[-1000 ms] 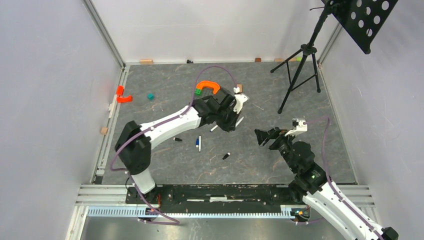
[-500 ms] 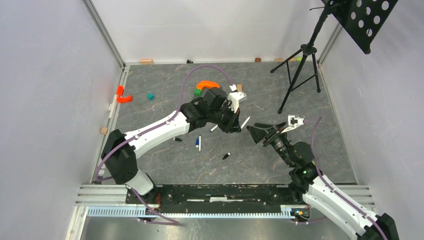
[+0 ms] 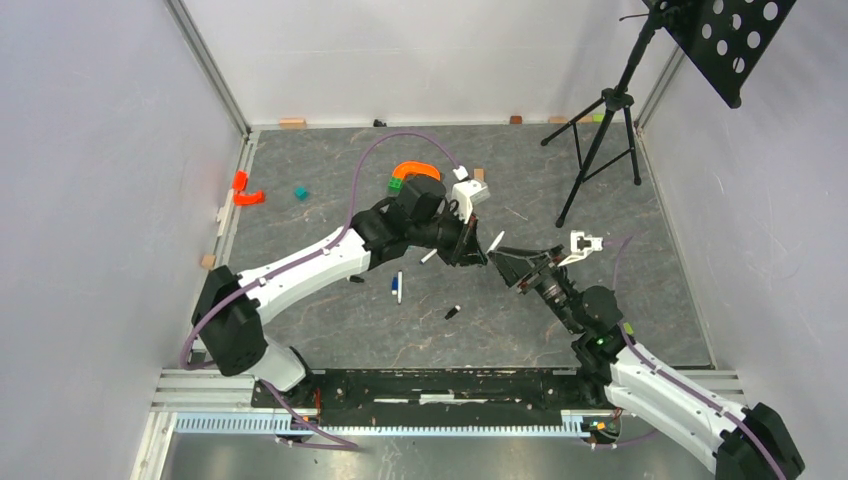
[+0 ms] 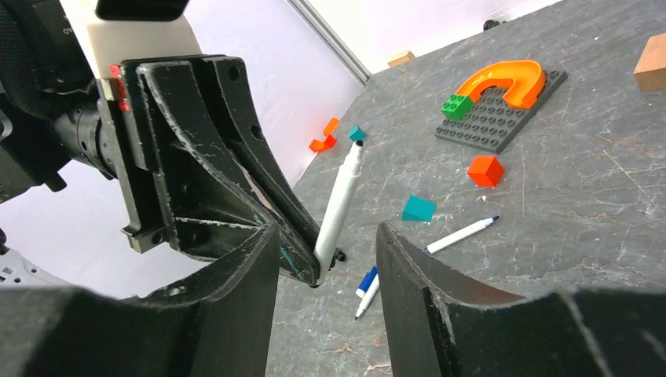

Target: Insert the pens into the pen caps

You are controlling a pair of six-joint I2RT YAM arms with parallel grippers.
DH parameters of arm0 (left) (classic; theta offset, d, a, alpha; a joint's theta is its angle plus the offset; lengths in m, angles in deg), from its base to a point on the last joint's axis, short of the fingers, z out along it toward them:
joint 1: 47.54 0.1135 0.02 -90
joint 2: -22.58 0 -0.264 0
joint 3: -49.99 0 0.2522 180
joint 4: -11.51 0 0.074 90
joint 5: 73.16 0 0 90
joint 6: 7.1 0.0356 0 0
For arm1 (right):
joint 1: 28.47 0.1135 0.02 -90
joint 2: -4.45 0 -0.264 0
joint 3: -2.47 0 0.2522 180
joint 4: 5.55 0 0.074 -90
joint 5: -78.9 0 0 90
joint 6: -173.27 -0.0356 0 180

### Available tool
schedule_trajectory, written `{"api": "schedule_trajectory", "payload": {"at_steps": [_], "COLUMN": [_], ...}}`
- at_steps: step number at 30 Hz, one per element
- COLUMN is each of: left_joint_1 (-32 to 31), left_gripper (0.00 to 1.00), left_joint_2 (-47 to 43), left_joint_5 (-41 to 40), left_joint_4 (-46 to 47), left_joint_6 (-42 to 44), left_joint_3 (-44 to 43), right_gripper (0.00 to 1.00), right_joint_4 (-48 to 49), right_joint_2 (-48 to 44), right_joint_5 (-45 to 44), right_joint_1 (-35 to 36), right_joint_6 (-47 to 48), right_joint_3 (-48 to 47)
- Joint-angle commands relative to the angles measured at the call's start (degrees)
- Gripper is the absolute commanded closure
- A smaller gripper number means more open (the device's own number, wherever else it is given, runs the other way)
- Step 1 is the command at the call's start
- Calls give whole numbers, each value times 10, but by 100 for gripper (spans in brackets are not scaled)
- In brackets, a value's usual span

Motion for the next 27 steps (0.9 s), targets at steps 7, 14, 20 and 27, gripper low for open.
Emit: {"api": "schedule_trajectory", "payload": {"at_steps": [7, 14, 20, 27], "left_joint_1": [5, 7, 14, 28], "left_gripper": [98, 98, 98, 98], "left_joint_2": [-33, -45, -50, -54], "left_joint_5": [59, 91, 117, 139], "left_joint_4": [70, 106, 143, 194], "left_joint_6": [-49, -59, -83, -114], "left_joint_3": [23, 38, 51, 68], "right_gripper": [53, 61, 60, 62], "right_joint_4": [89, 118, 159, 225], "right_joint_2": [28, 42, 57, 76], "right_joint_5": [-41, -35, -9, 5], "right_joint_1": [19, 22, 31, 47], "right_joint_6": [-1, -4, -4, -4], "right_joint_3": [10, 14, 19, 31]}}
